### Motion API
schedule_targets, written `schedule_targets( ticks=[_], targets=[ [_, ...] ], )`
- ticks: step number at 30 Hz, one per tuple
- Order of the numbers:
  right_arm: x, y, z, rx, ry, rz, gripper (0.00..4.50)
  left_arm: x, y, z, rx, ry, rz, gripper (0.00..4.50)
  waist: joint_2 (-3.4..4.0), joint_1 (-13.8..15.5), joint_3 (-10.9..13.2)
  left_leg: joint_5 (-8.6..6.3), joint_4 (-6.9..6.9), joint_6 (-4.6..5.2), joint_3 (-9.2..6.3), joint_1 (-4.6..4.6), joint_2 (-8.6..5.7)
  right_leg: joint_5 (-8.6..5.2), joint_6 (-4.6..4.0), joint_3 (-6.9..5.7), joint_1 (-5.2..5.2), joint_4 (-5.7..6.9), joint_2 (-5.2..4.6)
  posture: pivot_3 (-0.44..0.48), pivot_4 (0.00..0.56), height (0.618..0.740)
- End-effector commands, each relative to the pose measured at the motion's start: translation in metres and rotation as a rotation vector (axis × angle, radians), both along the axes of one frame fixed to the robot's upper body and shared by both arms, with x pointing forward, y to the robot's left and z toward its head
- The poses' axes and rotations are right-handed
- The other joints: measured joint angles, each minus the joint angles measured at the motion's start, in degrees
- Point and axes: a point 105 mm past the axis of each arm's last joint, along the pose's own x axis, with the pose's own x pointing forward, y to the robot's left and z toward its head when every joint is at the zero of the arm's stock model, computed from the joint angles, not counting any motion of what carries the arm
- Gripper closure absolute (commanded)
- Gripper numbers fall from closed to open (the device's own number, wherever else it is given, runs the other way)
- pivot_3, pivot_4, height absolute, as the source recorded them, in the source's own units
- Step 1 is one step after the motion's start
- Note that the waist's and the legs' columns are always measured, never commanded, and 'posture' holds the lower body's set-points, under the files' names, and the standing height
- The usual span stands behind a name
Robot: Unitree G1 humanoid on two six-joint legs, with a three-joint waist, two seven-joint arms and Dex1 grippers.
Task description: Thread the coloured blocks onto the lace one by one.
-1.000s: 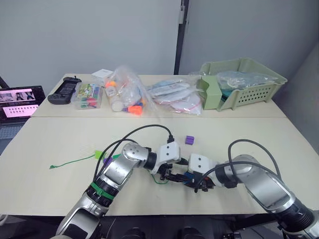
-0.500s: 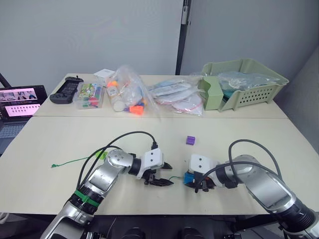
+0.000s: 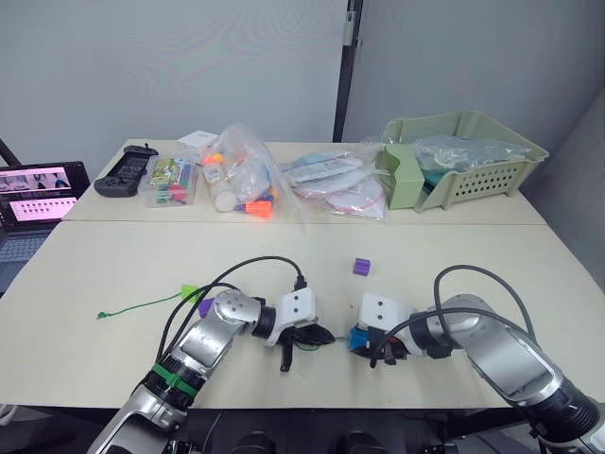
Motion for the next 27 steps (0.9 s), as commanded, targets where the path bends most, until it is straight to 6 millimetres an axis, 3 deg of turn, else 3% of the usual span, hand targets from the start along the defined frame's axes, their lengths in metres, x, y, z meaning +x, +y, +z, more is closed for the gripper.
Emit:
schedule_targets(
  ticks=[1, 11, 20, 27],
  targets=[
    [-0.008, 0.002, -0.006, 0.002, 0.044, 0.019, 3.14, 0.000, -0.009, 0.015, -0.018, -0.075, -0.048, 4.48, 0.00, 0.03, 0.00, 0.00, 0.00, 0.00, 0.00, 0.00, 0.00, 0.00, 0.00, 0.00, 0.00, 0.00, 0.00, 0.000, 0.150, 0.740],
    [-0.006, 0.002, -0.005, 0.000, 0.037, 0.013, 3.14, -0.008, -0.027, 0.010, -0.007, -0.062, -0.118, 4.48, 0.00, 0.04, 0.00, 0.00, 0.00, 0.00, 0.00, 0.00, 0.00, 0.00, 0.00, 0.00, 0.01, -0.01, 0.00, 0.000, 0.150, 0.740],
    [-0.007, 0.001, -0.005, -0.003, 0.036, 0.012, 3.14, 0.007, -0.026, 0.009, 0.010, -0.103, -0.053, 4.48, 0.00, 0.08, 0.00, 0.00, 0.00, 0.00, -0.01, 0.00, -0.02, 0.00, 0.00, 0.00, 0.02, -0.03, 0.00, 0.000, 0.150, 0.740],
    [-0.006, 0.000, -0.003, -0.002, 0.031, 0.011, 3.14, -0.001, -0.016, 0.022, -0.037, -0.073, -0.092, 2.37, 0.00, 0.06, 0.00, 0.00, 0.00, 0.00, -0.01, -0.02, -0.01, 0.00, 0.00, 0.00, -0.01, -0.02, 0.00, 0.000, 0.150, 0.740]
  ],
)
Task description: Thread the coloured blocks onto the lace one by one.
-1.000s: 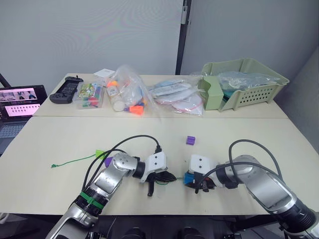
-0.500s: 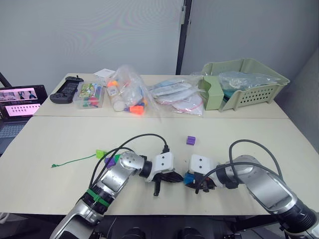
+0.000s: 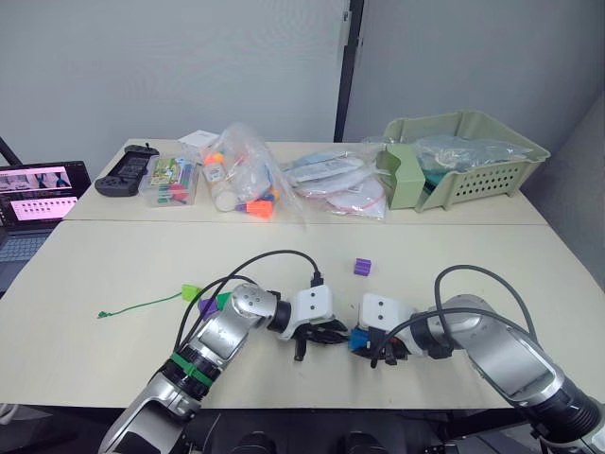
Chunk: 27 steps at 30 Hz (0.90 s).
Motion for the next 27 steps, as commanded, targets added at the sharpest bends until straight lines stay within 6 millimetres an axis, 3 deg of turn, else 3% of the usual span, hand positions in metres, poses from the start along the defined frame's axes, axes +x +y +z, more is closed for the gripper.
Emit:
schedule_targets(
  ticks=[1, 7, 10, 12, 18, 22, 27],
  targets=[
    [-0.005, 0.002, -0.002, 0.004, 0.030, 0.016, 3.14, -0.004, 0.003, 0.016, -0.035, -0.025, -0.038, 2.09, 0.00, 0.02, 0.00, 0.00, 0.00, 0.00, 0.00, 0.00, 0.00, 0.00, 0.00, 0.00, 0.00, 0.00, 0.00, 0.000, 0.150, 0.740],
    [-0.004, 0.004, 0.007, 0.020, 0.005, 0.018, 3.14, -0.006, 0.007, 0.019, -0.030, -0.020, -0.051, 0.07, 0.00, 0.04, 0.00, 0.00, 0.00, 0.00, 0.00, -0.01, 0.00, 0.00, 0.00, 0.00, 0.00, 0.00, 0.00, 0.000, 0.150, 0.740],
    [-0.003, 0.004, 0.013, 0.028, -0.015, 0.012, 3.14, -0.007, 0.001, 0.015, -0.023, -0.032, -0.066, 0.03, 0.00, 0.04, 0.00, 0.00, 0.00, 0.00, 0.00, -0.04, -0.01, 0.00, 0.00, 0.00, -0.02, -0.01, 0.00, 0.000, 0.150, 0.740],
    [-0.003, 0.004, 0.019, 0.036, -0.029, 0.011, 2.12, -0.008, -0.005, 0.012, -0.022, -0.036, -0.078, 0.00, 0.00, 0.04, 0.00, 0.00, 0.01, 0.00, 0.00, -0.06, -0.01, 0.00, 0.00, 0.00, -0.04, -0.01, 0.00, 0.000, 0.150, 0.740],
    [-0.004, 0.003, 0.038, 0.069, -0.079, -0.001, 0.11, -0.009, -0.017, 0.006, -0.021, -0.056, -0.099, 0.00, 0.00, 0.05, 0.01, 0.00, 0.02, 0.00, -0.01, -0.10, -0.01, 0.00, 0.00, 0.00, -0.06, -0.05, 0.00, 0.000, 0.150, 0.740],
    [-0.014, -0.005, 0.047, 0.080, -0.080, -0.004, 0.02, -0.007, -0.024, 0.005, -0.019, -0.071, -0.107, 0.00, 0.00, 0.14, 0.01, 0.00, 0.02, 0.00, -0.01, -0.15, -0.01, 0.00, 0.00, 0.00, -0.11, -0.03, 0.00, 0.000, 0.150, 0.740],
    [-0.029, -0.022, 0.035, 0.064, -0.037, -0.039, 0.02, -0.006, -0.032, 0.005, -0.021, -0.078, -0.112, 0.00, 0.00, 0.61, 0.01, 0.00, 0.07, 0.00, -0.05, -0.30, -0.05, 0.00, 0.01, -0.02, -0.16, -0.09, -0.01, 0.000, 0.150, 0.740]
  ],
)
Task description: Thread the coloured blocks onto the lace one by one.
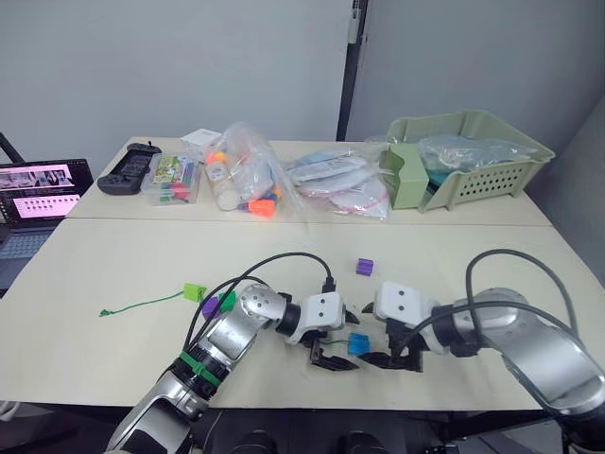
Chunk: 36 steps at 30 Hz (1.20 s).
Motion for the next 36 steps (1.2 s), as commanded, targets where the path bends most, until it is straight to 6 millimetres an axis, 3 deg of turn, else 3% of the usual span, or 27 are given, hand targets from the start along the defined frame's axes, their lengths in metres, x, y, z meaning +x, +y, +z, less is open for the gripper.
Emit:
schedule_targets(
  ticks=[1, 4, 5, 13, 27, 31, 36],
  targets=[
    [-0.006, -0.006, 0.002, 0.002, -0.021, -0.002, 0.02, 0.001, -0.008, 0.008, -0.024, -0.035, -0.017, 0.00, 0.00, 0.02, 0.00, 0.00, 0.00, 0.00, 0.00, -0.02, -0.01, 0.00, 0.00, 0.00, 0.00, -0.02, 0.00, 0.000, 0.150, 0.740],
    [-0.008, -0.012, -0.008, -0.014, -0.010, -0.020, 0.02, -0.001, -0.009, 0.006, -0.017, -0.032, -0.028, 0.00, 0.00, -0.11, 0.00, 0.00, 0.02, 0.00, 0.03, -0.04, 0.01, 0.00, 0.00, 0.01, -0.04, -0.02, 0.00, 0.000, 0.150, 0.740],
    [-0.007, -0.013, -0.010, -0.013, -0.009, -0.025, 0.00, -0.002, -0.009, 0.005, -0.015, -0.029, -0.030, 0.56, 0.00, -0.17, 0.00, 0.01, 0.01, 0.00, 0.04, -0.04, 0.02, 0.00, 0.00, 0.01, -0.04, -0.02, 0.01, 0.000, 0.150, 0.740],
    [0.002, -0.016, -0.019, -0.020, -0.016, -0.037, 0.00, -0.005, -0.011, 0.000, -0.002, -0.021, -0.049, 3.09, 0.00, -0.43, 0.00, 0.01, 0.03, 0.00, 0.04, -0.04, 0.02, 0.00, 0.00, 0.02, -0.05, -0.01, 0.02, 0.000, 0.150, 0.740],
    [0.008, -0.015, -0.024, -0.043, -0.010, -0.031, 0.00, -0.007, -0.010, 0.000, 0.006, -0.019, -0.063, 3.12, 0.00, -0.43, 0.00, 0.01, 0.03, 0.00, 0.03, -0.04, 0.02, 0.00, 0.00, 0.03, -0.05, 0.00, 0.01, 0.000, 0.150, 0.740],
    [0.010, -0.015, -0.028, -0.047, -0.007, -0.040, 1.12, -0.007, -0.010, 0.000, 0.006, -0.018, -0.064, 3.12, 0.00, -0.44, 0.00, 0.01, 0.03, 0.00, 0.03, -0.04, 0.02, 0.00, 0.00, 0.02, -0.05, 0.00, 0.01, 0.000, 0.150, 0.740],
    [0.015, -0.013, -0.028, -0.050, -0.011, -0.043, 2.84, -0.008, -0.009, -0.001, 0.008, -0.016, -0.066, 3.12, 0.00, -0.45, 0.00, 0.01, 0.04, 0.00, 0.03, -0.04, 0.02, 0.00, 0.00, 0.02, -0.05, 0.02, 0.02, 0.000, 0.150, 0.740]
  ],
)
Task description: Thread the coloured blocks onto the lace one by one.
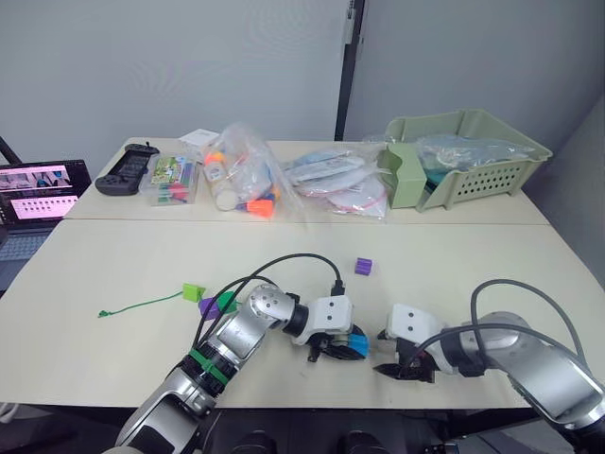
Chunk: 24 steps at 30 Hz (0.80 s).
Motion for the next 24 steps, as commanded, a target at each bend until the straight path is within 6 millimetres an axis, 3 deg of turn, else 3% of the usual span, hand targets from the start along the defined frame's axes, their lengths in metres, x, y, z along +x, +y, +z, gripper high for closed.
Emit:
schedule_targets(
  ticks=[1, 5, 10, 15, 24],
  targets=[
    [0.004, 0.002, 0.006, -0.003, -0.034, 0.008, 3.15, -0.003, -0.003, 0.005, -0.008, -0.019, -0.028, 3.12, 0.00, 0.02, 0.00, 0.00, 0.00, 0.00, 0.00, 0.00, 0.00, 0.00, 0.00, 0.00, 0.00, 0.00, 0.00, 0.000, 0.150, 0.740],
    [0.002, 0.001, 0.006, -0.006, -0.030, 0.010, 4.47, -0.003, -0.001, 0.004, -0.003, -0.020, -0.026, 3.12, 0.00, 0.00, 0.00, 0.00, 0.00, 0.00, -0.01, 0.00, 0.00, 0.00, 0.00, 0.00, 0.00, 0.02, 0.00, 0.000, 0.150, 0.740],
    [0.001, 0.001, 0.005, -0.008, -0.026, 0.012, 4.50, -0.002, 0.002, 0.005, 0.001, -0.018, -0.017, 3.12, 0.00, -0.01, 0.00, 0.00, 0.00, 0.00, -0.02, 0.01, 0.00, 0.00, 0.00, 0.00, 0.00, 0.04, 0.01, 0.000, 0.150, 0.740],
    [-0.001, 0.004, 0.005, 0.006, -0.024, 0.041, 4.50, 0.004, 0.023, 0.006, 0.030, -0.021, 0.013, 3.12, 0.00, -0.20, 0.00, 0.00, -0.01, 0.00, -0.02, 0.01, 0.01, 0.00, 0.00, 0.00, -0.03, 0.08, 0.01, 0.000, 0.150, 0.740],
    [0.001, 0.008, 0.007, 0.010, -0.042, 0.089, 4.50, 0.032, 0.119, 0.008, 0.179, -0.038, 0.148, 3.12, 0.01, -0.49, 0.00, 0.00, -0.02, 0.00, 0.08, 0.01, 0.14, 0.01, -0.02, 0.00, -0.24, 0.20, 0.08, 0.000, 0.150, 0.740]
  ],
)
